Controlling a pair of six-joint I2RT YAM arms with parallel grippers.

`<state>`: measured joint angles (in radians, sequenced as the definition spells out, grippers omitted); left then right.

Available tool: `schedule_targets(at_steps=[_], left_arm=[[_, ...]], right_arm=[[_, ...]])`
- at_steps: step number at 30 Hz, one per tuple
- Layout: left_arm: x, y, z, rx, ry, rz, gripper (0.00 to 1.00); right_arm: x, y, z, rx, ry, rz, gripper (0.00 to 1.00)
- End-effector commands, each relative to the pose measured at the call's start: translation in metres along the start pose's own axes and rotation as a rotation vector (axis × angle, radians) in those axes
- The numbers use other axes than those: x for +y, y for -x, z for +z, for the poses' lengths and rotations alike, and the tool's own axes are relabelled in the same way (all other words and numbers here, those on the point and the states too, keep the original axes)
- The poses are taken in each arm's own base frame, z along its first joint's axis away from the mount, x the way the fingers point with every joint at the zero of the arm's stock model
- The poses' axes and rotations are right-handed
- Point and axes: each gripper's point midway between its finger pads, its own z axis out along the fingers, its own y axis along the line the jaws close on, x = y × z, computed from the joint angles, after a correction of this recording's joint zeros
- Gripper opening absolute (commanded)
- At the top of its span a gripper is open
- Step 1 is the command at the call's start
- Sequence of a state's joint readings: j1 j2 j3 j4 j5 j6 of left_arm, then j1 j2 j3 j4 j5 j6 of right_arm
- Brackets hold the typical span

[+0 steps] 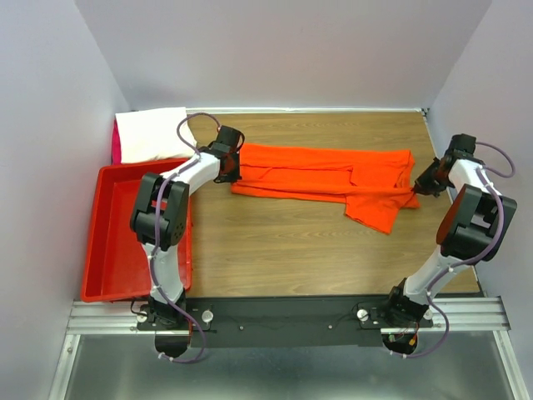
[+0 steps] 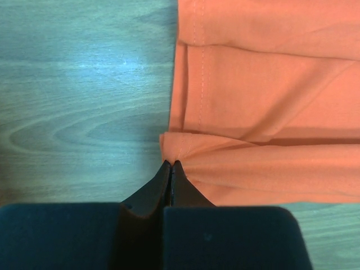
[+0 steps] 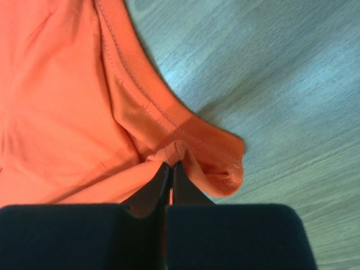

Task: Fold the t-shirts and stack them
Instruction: Fold the tshirt

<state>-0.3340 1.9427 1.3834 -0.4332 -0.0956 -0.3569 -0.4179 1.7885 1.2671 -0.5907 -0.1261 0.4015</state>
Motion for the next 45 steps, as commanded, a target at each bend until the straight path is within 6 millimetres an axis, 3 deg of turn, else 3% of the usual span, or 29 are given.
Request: schedule_targets(at_steps=[1,3,4,6,7,10,11,15,17,20,21,23,26,27,29,30,32,35,42,45], left_arm=[[0.013,0.008,0.01,-0.022,0.059,0.006,0.0],[0.013,0.007,0.012,-0.021,0.061,0.006,0.0],[0.013,0.009,0.01,-0.025,0.059,0.007,0.03],[0.012,0.012,0.006,-0.037,0.056,0.004,0.16],[0.013,0.016,-0.001,-0.054,0.059,-0.001,0.34],[0.014,0.028,-0.02,-0.103,0.062,-0.007,0.57],[0.014,0.03,-0.025,-0.115,0.064,-0.01,0.68],[0.01,0.04,-0.057,-0.185,0.044,-0.016,0.82],[0.008,0.049,-0.08,-0.243,0.03,-0.022,0.84],[0.012,0.048,-0.107,-0.305,0.026,-0.035,0.84],[0.016,0.038,-0.109,-0.301,0.034,-0.035,0.84],[0.022,0.043,-0.133,-0.375,0.033,-0.051,0.84],[0.033,0.023,-0.148,-0.421,0.038,-0.043,0.84],[0.036,0.025,-0.163,-0.472,0.031,-0.051,0.84],[0.041,0.022,-0.172,-0.521,0.037,-0.052,0.84],[0.045,0.009,-0.168,-0.512,0.044,-0.047,0.84],[0.049,0.01,-0.182,-0.576,0.034,-0.063,0.84],[0.055,-0.005,-0.182,-0.607,0.029,-0.073,0.84],[0.062,-0.007,-0.179,-0.629,0.057,-0.084,0.8],[0.061,-0.005,-0.178,-0.634,0.06,-0.081,0.75]], right_arm=[[-0.006,0.01,0.01,-0.033,-0.041,-0.027,0.08],[-0.006,0.009,0.011,-0.03,-0.041,-0.033,0.15],[-0.004,0.009,0.011,-0.029,-0.038,-0.04,0.26],[0.001,0.011,0.008,-0.04,-0.031,-0.053,0.34],[0.004,0.014,0.002,-0.058,-0.029,-0.063,0.4],[0.013,0.019,-0.011,-0.1,-0.025,-0.086,0.45],[0.017,0.023,-0.024,-0.135,-0.023,-0.091,0.45],[0.04,0.009,-0.053,-0.186,0.015,-0.151,0.48],[0.043,-0.006,-0.065,-0.208,0.007,-0.174,0.49],[0.056,-0.035,-0.073,-0.206,0.02,-0.231,0.54],[0.059,-0.054,-0.073,-0.187,0.032,-0.262,0.55],[0.059,-0.075,-0.07,-0.155,0.033,-0.293,0.64],[0.054,-0.11,-0.058,-0.077,0.013,-0.341,0.64],[0.051,-0.122,-0.053,-0.051,0.002,-0.36,0.64],[0.049,-0.135,-0.046,-0.024,-0.019,-0.385,0.64],[0.051,-0.142,-0.043,-0.009,-0.024,-0.406,0.64],[0.046,-0.152,-0.034,0.018,-0.058,-0.422,0.63],[0.046,-0.167,-0.023,0.046,-0.082,-0.449,0.6],[0.035,-0.185,-0.003,0.079,-0.126,-0.46,0.49],[0.03,-0.191,0.005,0.089,-0.142,-0.455,0.38]])
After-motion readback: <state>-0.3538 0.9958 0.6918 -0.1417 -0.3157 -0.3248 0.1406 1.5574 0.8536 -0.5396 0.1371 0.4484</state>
